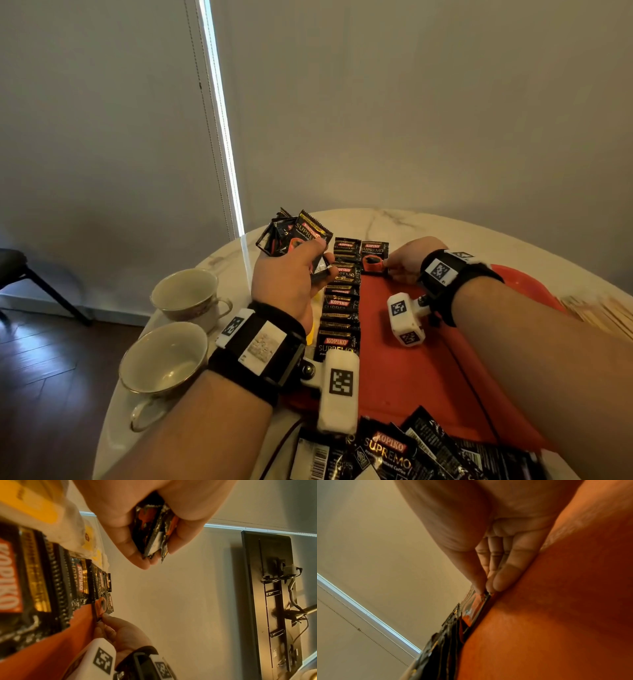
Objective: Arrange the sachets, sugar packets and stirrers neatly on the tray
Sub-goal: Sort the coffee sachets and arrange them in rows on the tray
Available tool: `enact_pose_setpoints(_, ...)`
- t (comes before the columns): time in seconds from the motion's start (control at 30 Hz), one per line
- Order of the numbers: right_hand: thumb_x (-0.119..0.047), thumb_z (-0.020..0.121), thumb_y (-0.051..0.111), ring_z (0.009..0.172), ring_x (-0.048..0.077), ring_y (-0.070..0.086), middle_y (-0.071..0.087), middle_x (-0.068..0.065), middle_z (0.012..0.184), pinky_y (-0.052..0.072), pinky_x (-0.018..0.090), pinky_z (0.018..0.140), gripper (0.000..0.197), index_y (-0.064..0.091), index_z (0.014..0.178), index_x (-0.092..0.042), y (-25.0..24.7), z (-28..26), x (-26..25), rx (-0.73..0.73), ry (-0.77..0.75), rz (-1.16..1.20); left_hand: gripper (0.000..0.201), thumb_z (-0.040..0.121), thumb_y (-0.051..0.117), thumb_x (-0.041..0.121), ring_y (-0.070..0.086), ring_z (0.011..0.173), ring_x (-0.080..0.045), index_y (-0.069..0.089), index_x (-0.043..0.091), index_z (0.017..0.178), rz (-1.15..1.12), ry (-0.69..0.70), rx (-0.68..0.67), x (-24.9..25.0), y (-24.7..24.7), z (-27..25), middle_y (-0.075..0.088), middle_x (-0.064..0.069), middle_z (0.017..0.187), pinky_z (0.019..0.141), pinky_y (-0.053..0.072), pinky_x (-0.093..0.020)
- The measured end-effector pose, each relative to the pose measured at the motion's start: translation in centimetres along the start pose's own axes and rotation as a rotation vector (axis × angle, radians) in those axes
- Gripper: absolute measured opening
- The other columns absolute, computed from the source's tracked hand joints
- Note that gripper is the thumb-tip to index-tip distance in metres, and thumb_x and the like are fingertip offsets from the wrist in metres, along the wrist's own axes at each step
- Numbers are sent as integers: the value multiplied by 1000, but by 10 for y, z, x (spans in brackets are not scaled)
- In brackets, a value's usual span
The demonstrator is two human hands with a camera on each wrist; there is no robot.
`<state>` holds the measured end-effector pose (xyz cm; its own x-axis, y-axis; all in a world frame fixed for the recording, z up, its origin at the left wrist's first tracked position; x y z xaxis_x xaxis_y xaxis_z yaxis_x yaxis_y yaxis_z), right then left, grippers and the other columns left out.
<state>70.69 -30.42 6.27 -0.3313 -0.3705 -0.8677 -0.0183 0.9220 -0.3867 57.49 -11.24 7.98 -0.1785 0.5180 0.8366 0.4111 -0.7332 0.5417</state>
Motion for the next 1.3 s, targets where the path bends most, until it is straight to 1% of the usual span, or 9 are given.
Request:
enact_pose_setpoints(0.13,0,87,76,67,24,66,69,18,77,60,41,83,10,68,85,7,3,1,-4,-16,9,-4,3,93,69,-1,67,67,-16,68,2,92,11,-2,-20,0,2,-2,69,-6,68,60,60,-32)
enact_pose_setpoints(0.3,0,86,76,72,27,68,69,17,75,61,42,85,10,68,85,6,0,3,0,-6,8,3,5,93,69,-1,67,65,-15,69,0,98,28,2,-34,-1,3,-3,68,-10,75,60,60,-31)
enact_pose_setpoints(0.4,5,91,68,60,22,61,64,15,70,57,31,64,7,67,85,8,0,1,2,-36,16,64,7,93,69,-1,67,63,-15,68,0,99,26,-26,-46,-3,4,-6,68,-10,74,59,60,-30)
enact_pose_setpoints(0.53,3,101,51,40,13,45,49,7,53,39,19,38,25,52,77,-5,1,-2,7,-116,55,195,10,92,70,-1,66,64,-16,68,-4,102,46,-42,-78,-6,7,-9,67,-10,75,59,61,-30)
enact_pose_setpoints(0.67,-5,98,61,61,14,58,63,9,79,51,23,50,6,64,94,-3,-5,-7,8,-77,22,218,10,91,70,-3,66,68,-16,68,-3,101,80,-41,-94,-9,8,-11,67,-10,74,62,61,-31)
enact_pose_setpoints(0.77,-8,97,64,64,13,59,66,6,82,52,26,56,4,65,93,-7,-11,-23,6,-71,-32,319,10,91,68,-6,66,68,-17,67,-4,100,98,-34,-100,-10,8,-12,65,-13,75,61,61,-30)
enact_pose_setpoints(0.97,-39,78,78,69,10,66,73,-2,89,45,29,65,34,73,103,-17,-4,-77,-5,-466,-190,323,6,89,71,-8,69,61,-16,71,-3,89,122,-58,-146,-12,12,-16,70,-11,72,59,61,-30)
enact_pose_setpoints(1.1,-15,88,72,61,9,63,70,1,76,41,26,60,7,68,93,-14,6,-96,-9,-508,-344,332,3,88,75,2,70,65,-14,75,3,91,166,-96,-209,-13,16,-22,74,-9,78,64,61,-32)
enact_pose_setpoints(1.3,-8,94,64,58,11,58,66,2,68,49,21,51,5,64,92,-12,9,-86,-8,-435,-349,573,19,93,74,17,71,62,-20,74,4,106,51,-101,-100,-7,13,-19,77,-12,83,53,58,-30)
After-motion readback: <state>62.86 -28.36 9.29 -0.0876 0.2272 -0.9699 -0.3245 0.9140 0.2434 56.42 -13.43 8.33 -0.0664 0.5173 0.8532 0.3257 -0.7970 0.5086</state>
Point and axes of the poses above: each hand's wrist, its own z-axis towards the middle knuckle, its own y-axis out of the palm, x = y × z, the point moved 4 cm from there along z, towards the middle knuckle
